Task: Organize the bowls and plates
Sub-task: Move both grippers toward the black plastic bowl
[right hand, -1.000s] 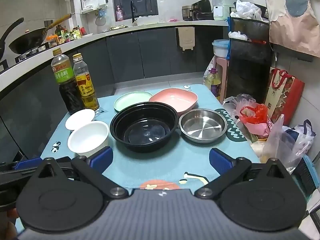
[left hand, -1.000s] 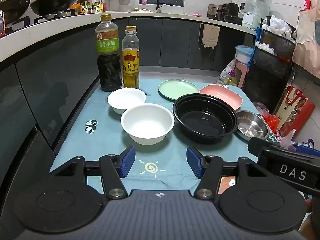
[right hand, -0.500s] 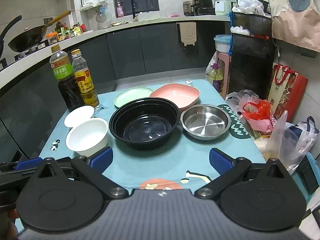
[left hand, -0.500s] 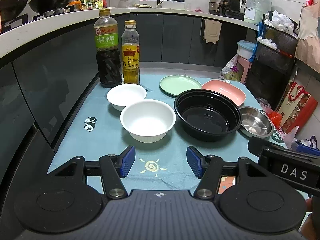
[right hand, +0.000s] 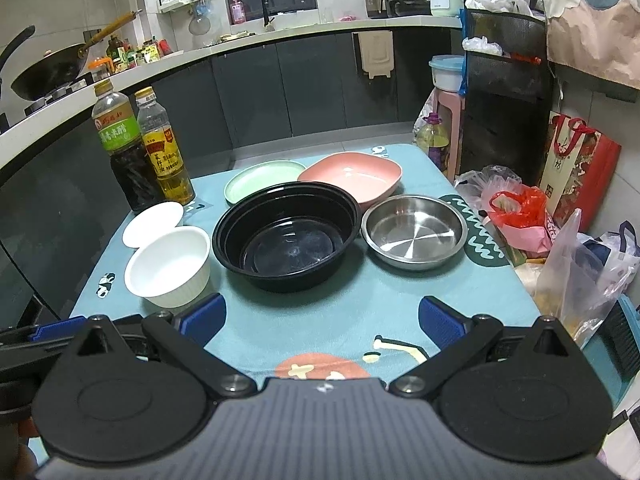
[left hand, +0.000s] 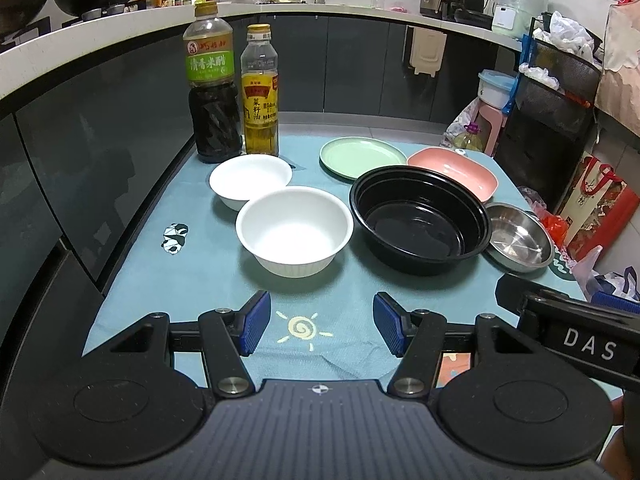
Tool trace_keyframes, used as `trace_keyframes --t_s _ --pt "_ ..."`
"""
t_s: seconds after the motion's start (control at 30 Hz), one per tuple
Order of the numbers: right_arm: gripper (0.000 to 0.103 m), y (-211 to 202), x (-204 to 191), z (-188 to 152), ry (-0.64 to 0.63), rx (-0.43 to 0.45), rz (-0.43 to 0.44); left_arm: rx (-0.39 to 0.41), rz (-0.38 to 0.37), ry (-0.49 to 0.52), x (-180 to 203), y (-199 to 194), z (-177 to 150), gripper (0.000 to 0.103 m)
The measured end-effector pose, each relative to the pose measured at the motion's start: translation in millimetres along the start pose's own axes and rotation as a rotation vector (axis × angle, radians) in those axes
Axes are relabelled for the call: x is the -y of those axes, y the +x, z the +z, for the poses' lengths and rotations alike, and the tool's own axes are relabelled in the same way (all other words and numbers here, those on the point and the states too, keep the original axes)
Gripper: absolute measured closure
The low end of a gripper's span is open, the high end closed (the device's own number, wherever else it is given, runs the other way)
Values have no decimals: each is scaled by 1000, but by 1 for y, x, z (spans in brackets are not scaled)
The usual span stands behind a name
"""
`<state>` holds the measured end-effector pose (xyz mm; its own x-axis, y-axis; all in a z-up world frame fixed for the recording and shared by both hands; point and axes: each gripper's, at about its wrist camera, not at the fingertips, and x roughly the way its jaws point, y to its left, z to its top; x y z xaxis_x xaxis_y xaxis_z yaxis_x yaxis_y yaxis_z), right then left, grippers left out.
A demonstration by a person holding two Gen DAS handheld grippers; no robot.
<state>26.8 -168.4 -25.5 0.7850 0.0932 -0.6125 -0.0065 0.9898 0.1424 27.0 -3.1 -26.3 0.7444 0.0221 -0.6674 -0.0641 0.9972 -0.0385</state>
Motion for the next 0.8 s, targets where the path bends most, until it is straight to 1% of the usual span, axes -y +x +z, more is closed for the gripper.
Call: trace_keyframes --t_s 0.17,0.27,0.8 --pt "63 5 2 1 8 -11 -3 -12 1 1 0 7 0 49" --pt "63 9 2 1 11 -20 -18 -21 3 0 0 11 1 49" --pt "63 16 3 2 9 -31 -7 -39 5 0 2 20 3 49"
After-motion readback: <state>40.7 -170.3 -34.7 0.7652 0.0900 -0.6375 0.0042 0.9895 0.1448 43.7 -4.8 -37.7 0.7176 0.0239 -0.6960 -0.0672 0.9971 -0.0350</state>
